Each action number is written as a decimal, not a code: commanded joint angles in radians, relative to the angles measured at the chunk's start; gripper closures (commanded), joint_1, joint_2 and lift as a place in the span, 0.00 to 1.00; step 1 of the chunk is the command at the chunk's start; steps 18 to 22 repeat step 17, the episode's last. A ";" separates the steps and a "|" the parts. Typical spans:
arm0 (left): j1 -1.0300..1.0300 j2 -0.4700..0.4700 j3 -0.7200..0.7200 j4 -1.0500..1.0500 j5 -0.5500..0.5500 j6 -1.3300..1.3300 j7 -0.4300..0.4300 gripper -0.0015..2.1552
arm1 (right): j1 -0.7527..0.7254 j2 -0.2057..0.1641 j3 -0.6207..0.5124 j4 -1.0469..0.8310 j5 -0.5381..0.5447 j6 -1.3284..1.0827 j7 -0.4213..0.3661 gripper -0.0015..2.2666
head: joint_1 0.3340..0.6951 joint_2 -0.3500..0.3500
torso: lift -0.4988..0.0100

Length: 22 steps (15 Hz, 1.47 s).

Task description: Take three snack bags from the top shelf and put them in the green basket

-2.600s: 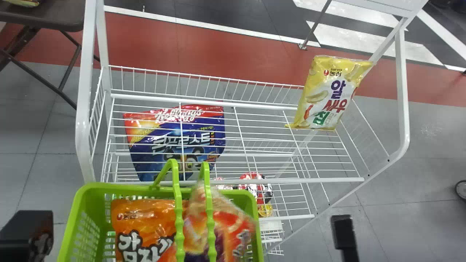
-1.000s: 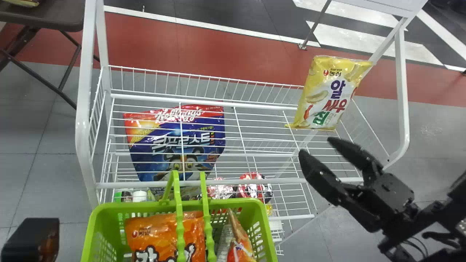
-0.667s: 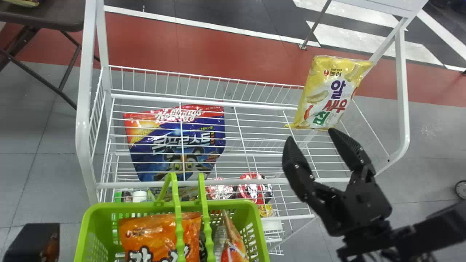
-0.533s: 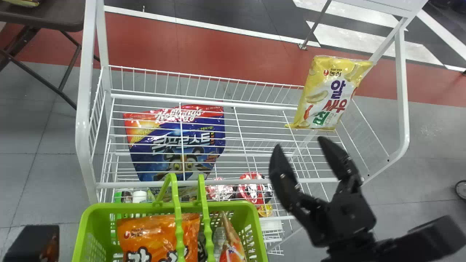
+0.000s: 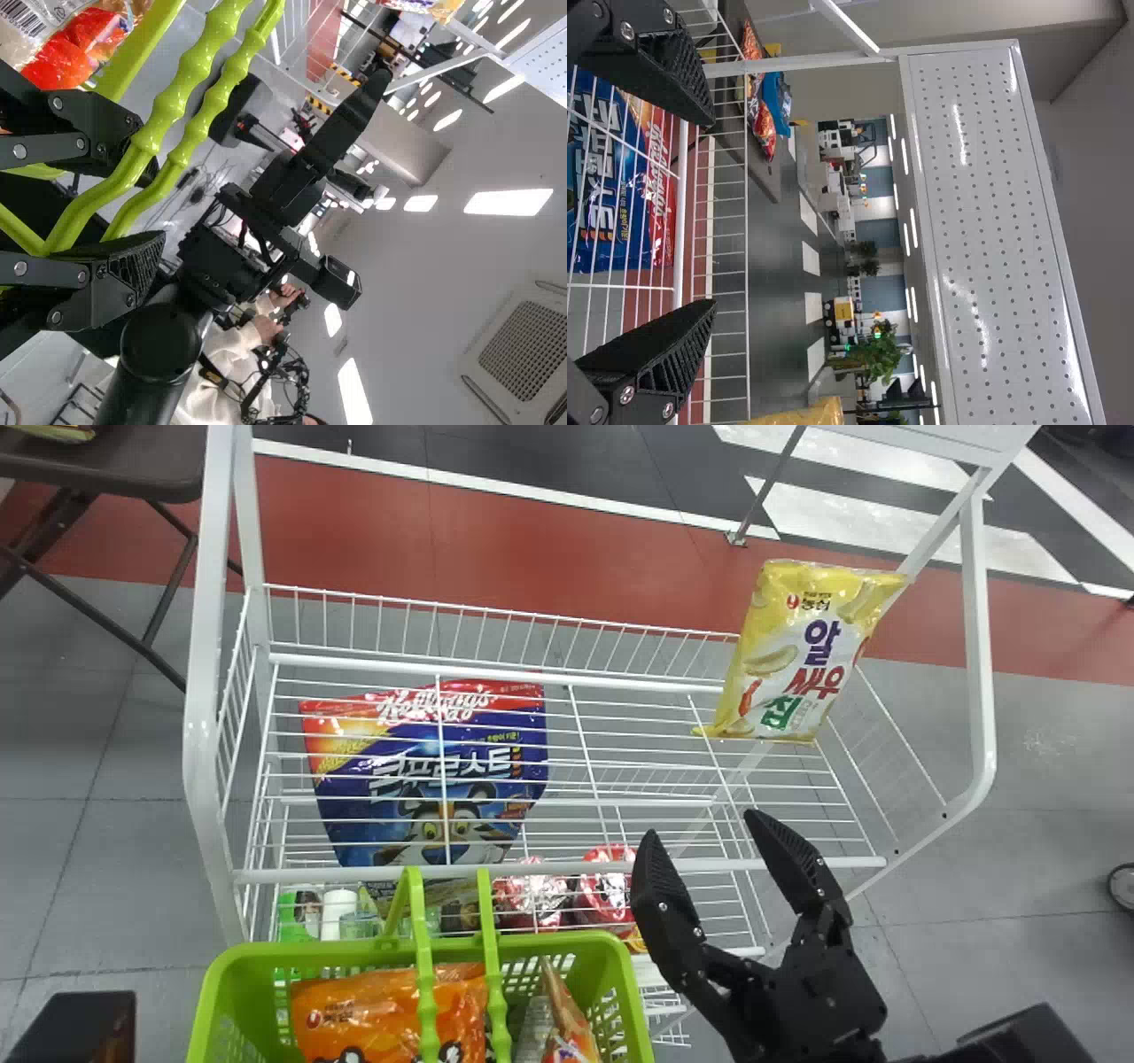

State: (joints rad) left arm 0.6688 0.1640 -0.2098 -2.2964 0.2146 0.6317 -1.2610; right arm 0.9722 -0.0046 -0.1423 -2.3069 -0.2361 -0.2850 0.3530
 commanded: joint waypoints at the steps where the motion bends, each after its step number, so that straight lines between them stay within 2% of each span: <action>1: 0.000 -0.001 0.004 -0.001 0.002 0.000 0.000 0.37 | -0.001 0.006 0.001 -0.002 0.000 -0.001 0.000 0.04 | 1.00 0.00 | 0.90; 22: 0.009 -0.003 0.030 -0.005 0.025 -0.007 -0.011 0.37 | -0.003 0.006 -0.003 0.015 -0.031 0.002 0.006 0.04 | 1.00 0.00 | 0.90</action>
